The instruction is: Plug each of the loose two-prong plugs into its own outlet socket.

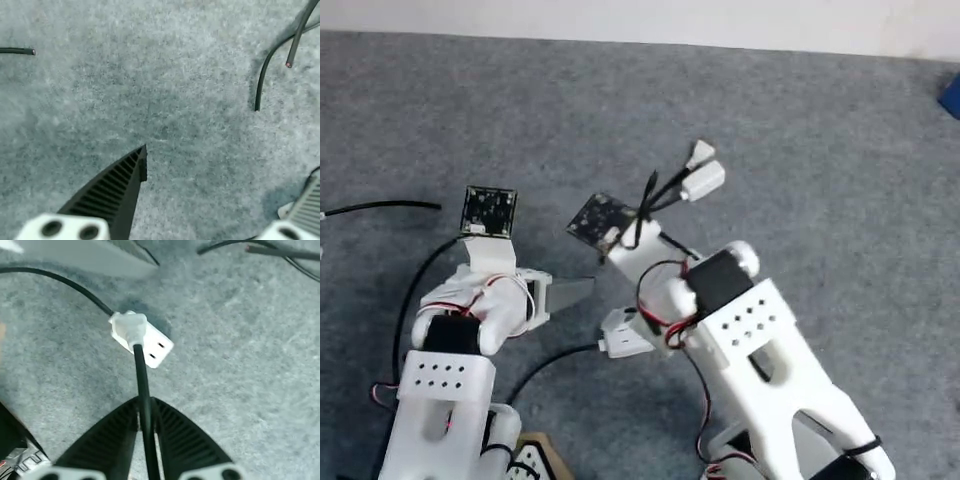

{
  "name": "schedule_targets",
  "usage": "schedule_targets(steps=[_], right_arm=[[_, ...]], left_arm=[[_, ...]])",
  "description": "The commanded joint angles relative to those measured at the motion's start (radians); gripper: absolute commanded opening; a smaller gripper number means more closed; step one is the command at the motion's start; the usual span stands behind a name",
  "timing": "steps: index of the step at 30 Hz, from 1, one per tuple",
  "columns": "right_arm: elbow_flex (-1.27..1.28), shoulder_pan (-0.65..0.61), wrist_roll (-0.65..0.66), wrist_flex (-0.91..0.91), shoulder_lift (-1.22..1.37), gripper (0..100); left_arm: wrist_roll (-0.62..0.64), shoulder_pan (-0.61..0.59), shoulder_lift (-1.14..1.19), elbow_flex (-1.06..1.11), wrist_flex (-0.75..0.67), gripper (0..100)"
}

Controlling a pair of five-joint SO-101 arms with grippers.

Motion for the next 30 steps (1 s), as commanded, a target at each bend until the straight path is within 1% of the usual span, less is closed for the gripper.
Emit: schedule_targets(steps=[1,3,6,11,14,17,19,20,26,28,30], right_arm=[[-0.048,0.099,0.049,0.007,-0.001,0.8],[-0.051,0.12,0.089,0.036,-0.001,0.8],[-0.051,0.116,0.138,0.068,-0.001,0.8],[-0.051,0.064,0.215,0.068,-0.001,0.8],[-0.051,0.015,0.298,0.068,-0.001,0.8],[-0.053,0.018,0.371,0.064,-0.001,0.8],[-0.053,0.087,0.41,0.062,-0.001,0.8],[-0.053,0.142,0.425,0.059,-0.001,0.8],[-0.048,0.588,0.503,0.047,-0.001,0.8],[-0.047,0.688,0.557,0.05,-0.001,0.8],[-0.035,0.745,0.586,0.054,-0.001,0.8]], left_arm=[[0.009,-0.007,-0.004,-0.004,-0.02,46],[0.009,-0.007,-0.004,-0.004,-0.02,46],[0.009,-0.007,-0.004,-0.004,-0.02,46],[0.009,-0.007,-0.004,-0.004,-0.02,46],[0.008,-0.007,-0.004,-0.004,-0.02,46],[0.008,-0.007,-0.004,-0.002,-0.02,46],[0.006,-0.007,-0.004,-0.002,-0.018,46],[0.006,-0.007,-0.004,-0.002,-0.018,46],[0.005,-0.007,-0.004,-0.001,-0.018,46],[0.005,-0.007,-0.004,-0.001,-0.02,46],[0.005,-0.005,-0.004,-0.001,-0.02,46]])
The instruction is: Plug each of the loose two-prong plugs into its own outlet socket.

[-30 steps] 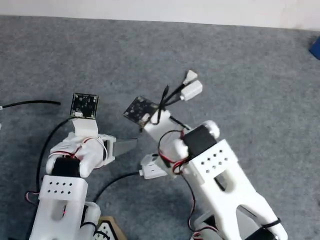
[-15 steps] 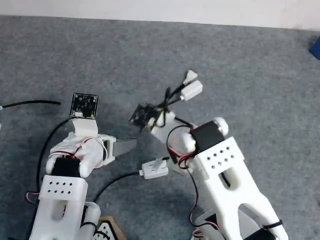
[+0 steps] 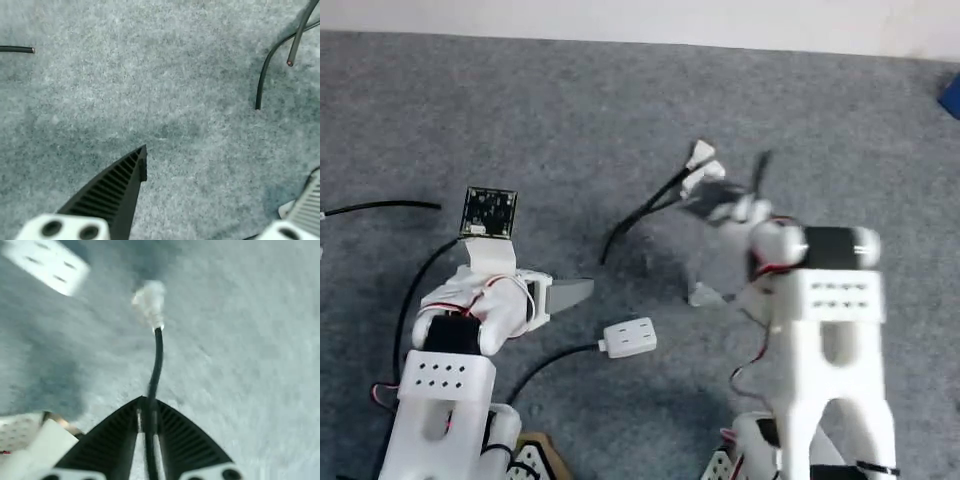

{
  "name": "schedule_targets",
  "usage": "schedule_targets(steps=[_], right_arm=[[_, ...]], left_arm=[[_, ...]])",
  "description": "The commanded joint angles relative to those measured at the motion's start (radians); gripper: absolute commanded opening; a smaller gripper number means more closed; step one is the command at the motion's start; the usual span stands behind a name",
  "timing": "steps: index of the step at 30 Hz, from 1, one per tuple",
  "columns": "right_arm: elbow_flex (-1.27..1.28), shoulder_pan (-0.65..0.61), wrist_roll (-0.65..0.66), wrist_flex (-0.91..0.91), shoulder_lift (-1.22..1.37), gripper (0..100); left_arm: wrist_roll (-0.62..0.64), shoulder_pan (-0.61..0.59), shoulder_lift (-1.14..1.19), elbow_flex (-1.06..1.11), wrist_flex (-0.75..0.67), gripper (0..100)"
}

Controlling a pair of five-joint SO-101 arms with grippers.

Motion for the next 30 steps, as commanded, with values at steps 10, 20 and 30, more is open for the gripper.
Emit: schedule_targets(steps=[10,20,30], right_arm=[[0.127,-0.111,-0.077,-0.033,-0.005,6.0],[0.025,-0.053,0.054,-0.143,0.001,36.9],[0.364,-0.18,0.018,-0.506,0.223,36.8]], left_arm=[[0.005,-0.001,-0.002,0.007,-0.018,46],[0.003,-0.001,-0.002,0.018,-0.02,46],[0.003,0.001,-0.002,0.045,-0.069,46]])
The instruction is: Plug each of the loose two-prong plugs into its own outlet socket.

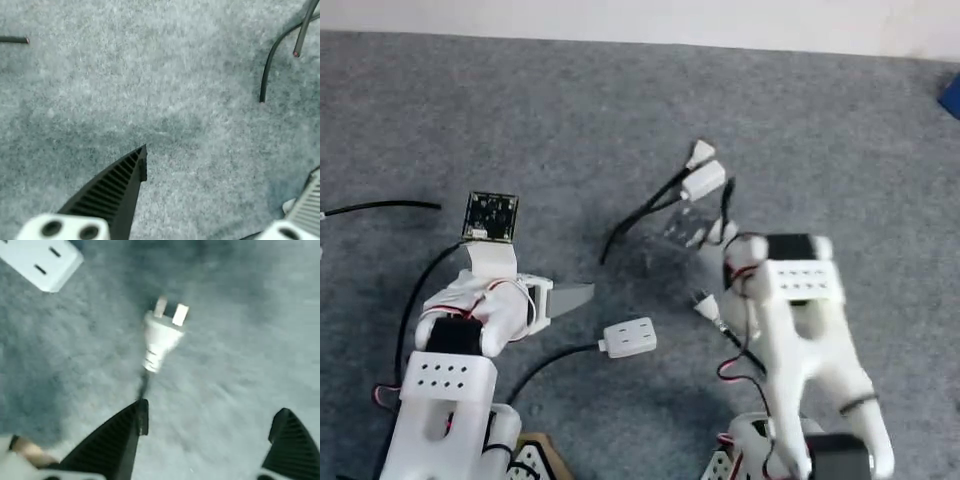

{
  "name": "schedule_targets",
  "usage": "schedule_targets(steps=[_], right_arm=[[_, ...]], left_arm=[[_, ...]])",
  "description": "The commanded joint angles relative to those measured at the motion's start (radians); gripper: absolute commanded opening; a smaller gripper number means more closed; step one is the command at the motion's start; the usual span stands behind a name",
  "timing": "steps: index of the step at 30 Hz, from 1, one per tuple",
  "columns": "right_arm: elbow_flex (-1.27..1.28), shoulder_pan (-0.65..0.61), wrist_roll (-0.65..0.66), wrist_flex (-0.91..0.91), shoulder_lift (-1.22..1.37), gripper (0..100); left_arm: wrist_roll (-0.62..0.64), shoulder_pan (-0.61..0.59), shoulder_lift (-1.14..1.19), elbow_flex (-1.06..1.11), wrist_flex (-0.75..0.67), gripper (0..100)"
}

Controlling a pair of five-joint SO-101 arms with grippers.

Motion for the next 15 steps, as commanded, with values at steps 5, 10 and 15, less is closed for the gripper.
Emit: schedule_targets(steps=[5,10,15], right_arm=[[0.028,-0.108,-0.064,-0.102,0.067,36.8],[0.028,-0.171,-0.071,-0.111,0.074,36.8],[0.039,-0.148,-0.201,-0.156,0.076,36.8]], left_arm=[[0.003,0.001,-0.002,0.015,-0.058,46],[0.003,0.001,-0.002,0.015,-0.058,46],[0.003,0.001,-0.002,0.015,-0.055,46]])
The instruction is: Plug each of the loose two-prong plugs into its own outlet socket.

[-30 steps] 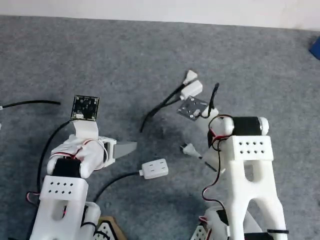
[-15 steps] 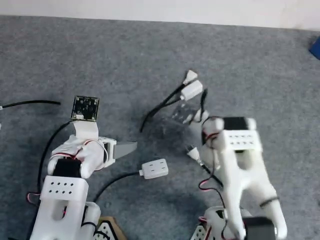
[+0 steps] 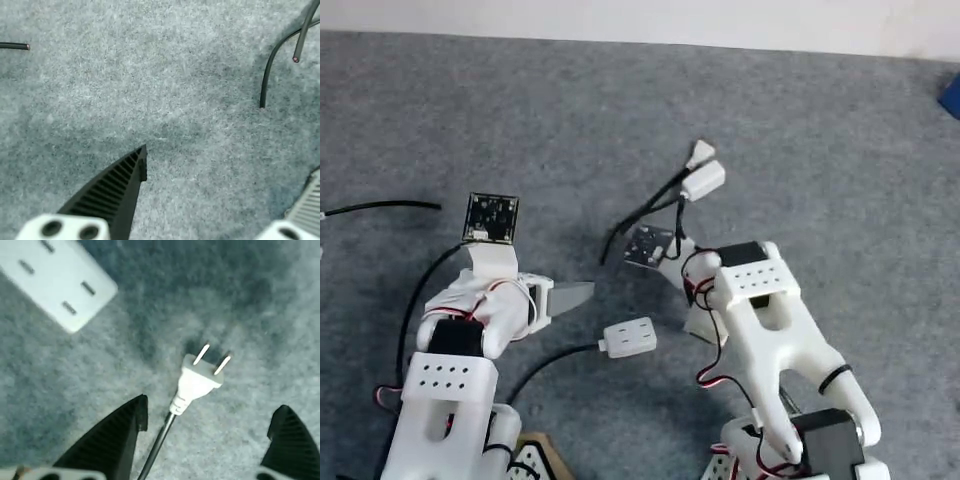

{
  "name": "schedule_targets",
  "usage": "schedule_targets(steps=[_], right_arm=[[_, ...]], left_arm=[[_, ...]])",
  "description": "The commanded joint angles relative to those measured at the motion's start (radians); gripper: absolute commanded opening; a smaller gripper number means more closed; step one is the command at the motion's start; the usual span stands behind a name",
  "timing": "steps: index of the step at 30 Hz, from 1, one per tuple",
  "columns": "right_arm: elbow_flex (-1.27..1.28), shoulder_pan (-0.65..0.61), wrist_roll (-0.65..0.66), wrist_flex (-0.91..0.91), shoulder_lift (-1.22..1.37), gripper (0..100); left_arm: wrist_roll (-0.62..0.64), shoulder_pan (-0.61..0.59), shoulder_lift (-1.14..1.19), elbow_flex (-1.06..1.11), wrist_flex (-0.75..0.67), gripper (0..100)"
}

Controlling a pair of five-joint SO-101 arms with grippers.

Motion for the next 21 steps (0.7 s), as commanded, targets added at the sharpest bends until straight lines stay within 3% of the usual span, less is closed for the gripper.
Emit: schedule_targets(steps=[1,10,16,21], right_arm=[[-0.001,0.024,-0.095,-0.031,0.001,36.8],[0.01,0.025,-0.138,-0.038,0.139,35.3],[0.012,0.027,-0.141,-0.124,0.223,13.9],[0.01,0.025,-0.146,-0.122,0.223,3.4]], left_arm=[[0.003,0.001,-0.002,-0.005,-0.015,46],[0.003,0.001,-0.002,-0.005,-0.015,46],[0.003,0.001,-0.002,-0.005,-0.015,46],[0.003,0.001,-0.002,-0.005,-0.015,46]])
